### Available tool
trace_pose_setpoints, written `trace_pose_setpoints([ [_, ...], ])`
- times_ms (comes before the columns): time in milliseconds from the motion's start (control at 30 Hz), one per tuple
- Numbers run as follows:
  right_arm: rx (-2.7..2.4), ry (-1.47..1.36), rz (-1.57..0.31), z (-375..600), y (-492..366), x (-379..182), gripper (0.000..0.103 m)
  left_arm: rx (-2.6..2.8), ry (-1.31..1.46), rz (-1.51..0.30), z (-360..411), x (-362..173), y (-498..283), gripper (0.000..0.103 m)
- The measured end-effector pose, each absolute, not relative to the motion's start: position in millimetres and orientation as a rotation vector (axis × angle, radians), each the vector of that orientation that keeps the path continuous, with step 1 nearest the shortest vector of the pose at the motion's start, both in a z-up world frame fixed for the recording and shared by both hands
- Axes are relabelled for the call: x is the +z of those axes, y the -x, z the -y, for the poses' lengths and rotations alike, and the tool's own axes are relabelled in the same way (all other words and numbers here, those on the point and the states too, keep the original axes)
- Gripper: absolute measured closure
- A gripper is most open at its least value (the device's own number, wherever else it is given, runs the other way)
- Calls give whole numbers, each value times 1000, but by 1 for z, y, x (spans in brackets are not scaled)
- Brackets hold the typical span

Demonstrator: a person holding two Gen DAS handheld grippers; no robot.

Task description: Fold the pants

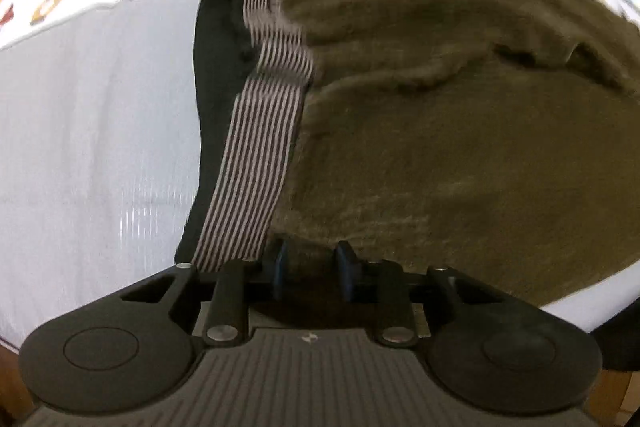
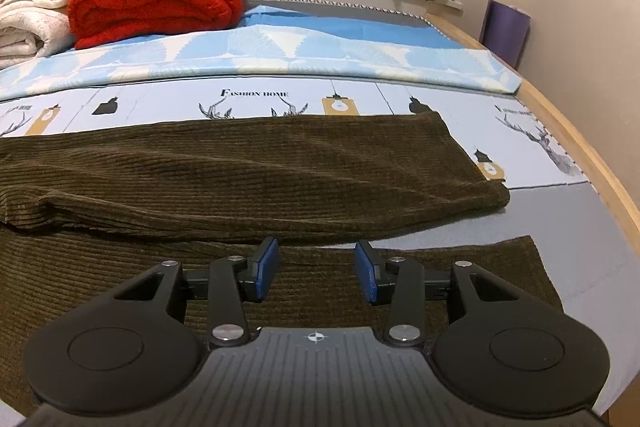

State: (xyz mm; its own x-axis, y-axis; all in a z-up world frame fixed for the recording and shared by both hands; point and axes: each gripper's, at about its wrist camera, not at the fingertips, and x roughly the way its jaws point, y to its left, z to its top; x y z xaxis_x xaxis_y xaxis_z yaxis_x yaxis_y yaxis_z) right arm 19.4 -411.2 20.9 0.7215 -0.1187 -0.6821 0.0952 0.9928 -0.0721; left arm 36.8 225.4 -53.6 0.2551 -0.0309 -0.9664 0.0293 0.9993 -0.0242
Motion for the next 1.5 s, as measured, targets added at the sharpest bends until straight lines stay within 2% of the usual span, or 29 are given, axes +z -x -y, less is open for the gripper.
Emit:
trace_pose_setpoints([
  [67,-118,17,-757,412,-21,21,59,-57,4,-1221,-221,-37,-34,69],
  [167,-114,-1,-758,411,-25,21,59,-86,71,-1095,-216,-14,-34,46],
  [433,-70,-31,-743,398,-35,27,58,-48,87,-796,-185,29,-50,44],
  [633,-31,-32,-714,385,-41,32,59,-41,34,-789,-153,31,-104,44],
  [667,-25,-31,-705,384,-42,33,64,-33,37,-788,-151,31,-121,44],
  [700,-20,-33,-694,383,-43,34,78,-25,43,-788,-149,28,-136,44],
  [767,-17,-53,-673,383,-44,37,94,6,45,-771,-150,23,-166,41],
  [833,-17,-77,-664,383,-45,39,95,47,37,-753,-154,11,-190,36],
  [967,16,-63,-672,376,-51,39,95,43,-50,-802,-159,-22,-227,35],
  [1033,27,-39,-674,372,-56,39,95,6,-151,-776,-157,-30,-236,28],
  [1067,28,-35,-676,372,-58,38,95,-18,-192,-762,-156,-33,-242,21],
  [1100,27,-40,-681,373,-61,38,95,-45,-227,-743,-156,-37,-246,20],
  [1300,7,-103,-729,382,-75,31,94,-142,-289,-767,-156,-62,-276,19],
  [1500,8,-53,-755,377,-75,24,94,-156,-268,-804,-165,-80,-297,20],
])
